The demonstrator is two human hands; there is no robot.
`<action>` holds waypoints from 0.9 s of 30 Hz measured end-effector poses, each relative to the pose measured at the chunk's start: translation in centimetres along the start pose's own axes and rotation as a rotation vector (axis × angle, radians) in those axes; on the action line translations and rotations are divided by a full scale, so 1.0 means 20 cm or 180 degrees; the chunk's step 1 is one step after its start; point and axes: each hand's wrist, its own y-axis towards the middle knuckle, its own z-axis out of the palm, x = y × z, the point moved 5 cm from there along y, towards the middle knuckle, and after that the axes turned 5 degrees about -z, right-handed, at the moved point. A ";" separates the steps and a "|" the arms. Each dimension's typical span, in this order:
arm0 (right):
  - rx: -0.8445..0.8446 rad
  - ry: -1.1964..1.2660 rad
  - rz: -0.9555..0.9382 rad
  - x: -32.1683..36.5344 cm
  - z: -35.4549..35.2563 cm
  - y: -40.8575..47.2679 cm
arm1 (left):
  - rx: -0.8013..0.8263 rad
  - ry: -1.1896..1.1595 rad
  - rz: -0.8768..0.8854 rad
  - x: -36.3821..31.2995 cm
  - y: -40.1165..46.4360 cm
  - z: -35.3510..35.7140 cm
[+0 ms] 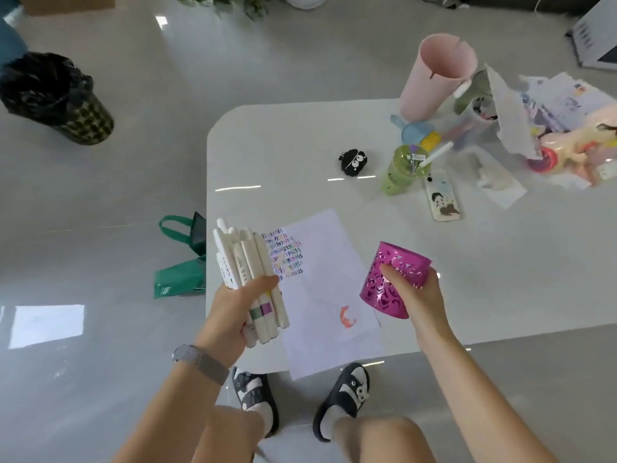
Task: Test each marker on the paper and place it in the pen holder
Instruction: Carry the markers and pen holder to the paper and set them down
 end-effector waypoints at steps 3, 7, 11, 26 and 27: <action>-0.0139 -0.0030 -0.0469 -0.11 0.03 0.24 | 0.0138 0.0086 0.0093 0.12 0.19 0.06; -0.0220 -0.0082 -0.1069 -0.29 0.14 0.64 | 0.0411 -0.0086 0.0189 0.28 0.53 0.13; -0.0386 0.0128 -0.1592 -0.32 0.25 0.90 | 0.0476 -0.0389 0.0460 0.36 0.81 0.17; -0.0305 -0.2324 -0.1476 -0.51 0.12 0.81 | 0.0948 -0.0942 0.0624 0.59 0.85 0.15; -0.0214 -0.2802 -0.1456 -0.53 0.12 0.79 | 0.0979 -0.0911 0.0609 0.60 0.82 0.14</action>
